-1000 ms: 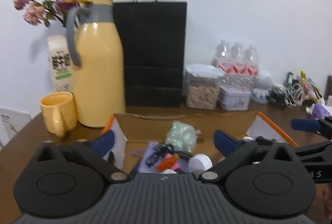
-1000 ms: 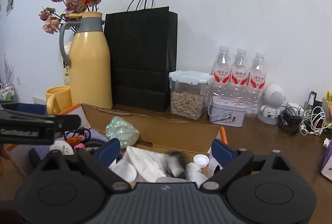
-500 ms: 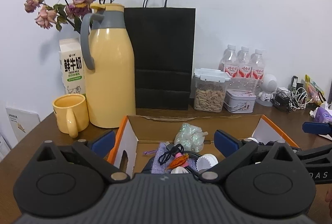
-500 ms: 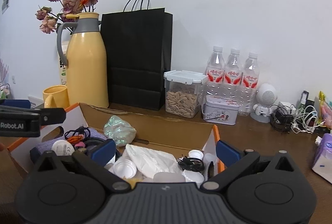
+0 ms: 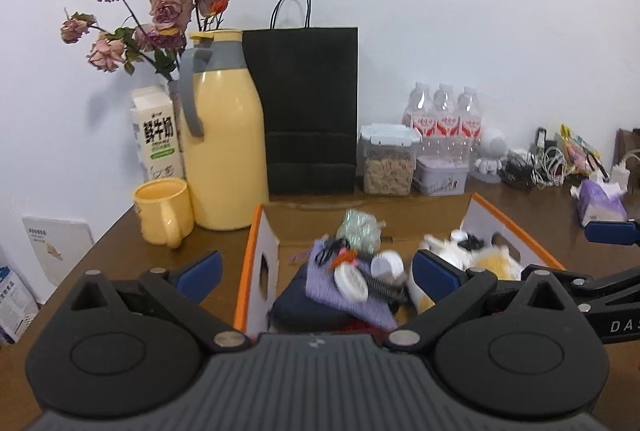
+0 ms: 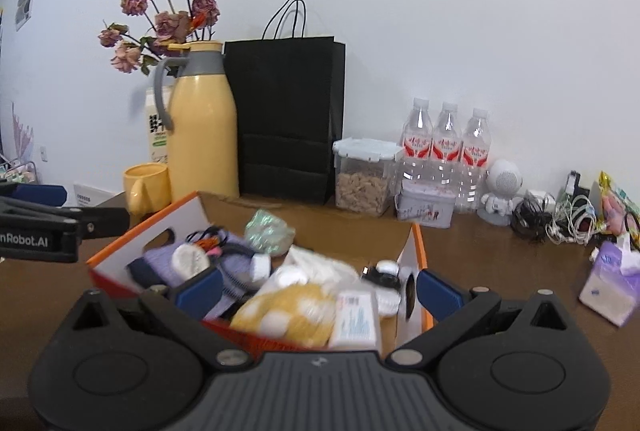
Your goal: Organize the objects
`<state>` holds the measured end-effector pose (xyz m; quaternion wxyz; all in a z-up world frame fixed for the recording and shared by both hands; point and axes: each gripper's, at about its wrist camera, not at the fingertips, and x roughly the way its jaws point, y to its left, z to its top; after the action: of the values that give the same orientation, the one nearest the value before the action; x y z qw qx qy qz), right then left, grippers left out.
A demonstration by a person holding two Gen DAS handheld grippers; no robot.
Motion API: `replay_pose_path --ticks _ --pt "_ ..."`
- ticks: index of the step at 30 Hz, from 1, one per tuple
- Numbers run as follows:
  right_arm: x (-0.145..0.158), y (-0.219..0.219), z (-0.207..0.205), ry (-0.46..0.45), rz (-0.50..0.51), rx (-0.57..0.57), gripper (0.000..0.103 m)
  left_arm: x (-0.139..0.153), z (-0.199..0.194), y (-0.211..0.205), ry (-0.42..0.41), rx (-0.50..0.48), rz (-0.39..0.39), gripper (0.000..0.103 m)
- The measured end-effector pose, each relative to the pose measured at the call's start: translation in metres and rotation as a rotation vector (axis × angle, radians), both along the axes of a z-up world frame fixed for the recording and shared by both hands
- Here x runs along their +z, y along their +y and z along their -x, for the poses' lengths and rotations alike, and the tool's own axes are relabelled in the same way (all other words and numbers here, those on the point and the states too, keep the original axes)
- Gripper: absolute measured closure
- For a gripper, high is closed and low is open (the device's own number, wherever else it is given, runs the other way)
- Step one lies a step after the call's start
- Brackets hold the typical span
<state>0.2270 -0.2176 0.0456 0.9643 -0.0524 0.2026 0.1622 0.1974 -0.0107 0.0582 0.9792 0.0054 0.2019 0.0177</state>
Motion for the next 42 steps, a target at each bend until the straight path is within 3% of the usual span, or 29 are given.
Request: replay_pose_path --ticks 14,22,42 --pt "-0.025 -0.006 0.078 0.129 -0.007 -0.031 0.0 -0.054 0.071 0.006 0.214 0.005 0.06 0.0" --pt "-0.032 -0.006 0.095 0.162 0.006 -0.044 0.0 -0.056 0.091 0.004 0.216 -0.003 0.072 0.0" --pt "-0.027 -0.008 0.102 0.151 -0.001 -0.043 0.0 -0.05 0.095 0.0 0.199 -0.008 0.068 0.0"
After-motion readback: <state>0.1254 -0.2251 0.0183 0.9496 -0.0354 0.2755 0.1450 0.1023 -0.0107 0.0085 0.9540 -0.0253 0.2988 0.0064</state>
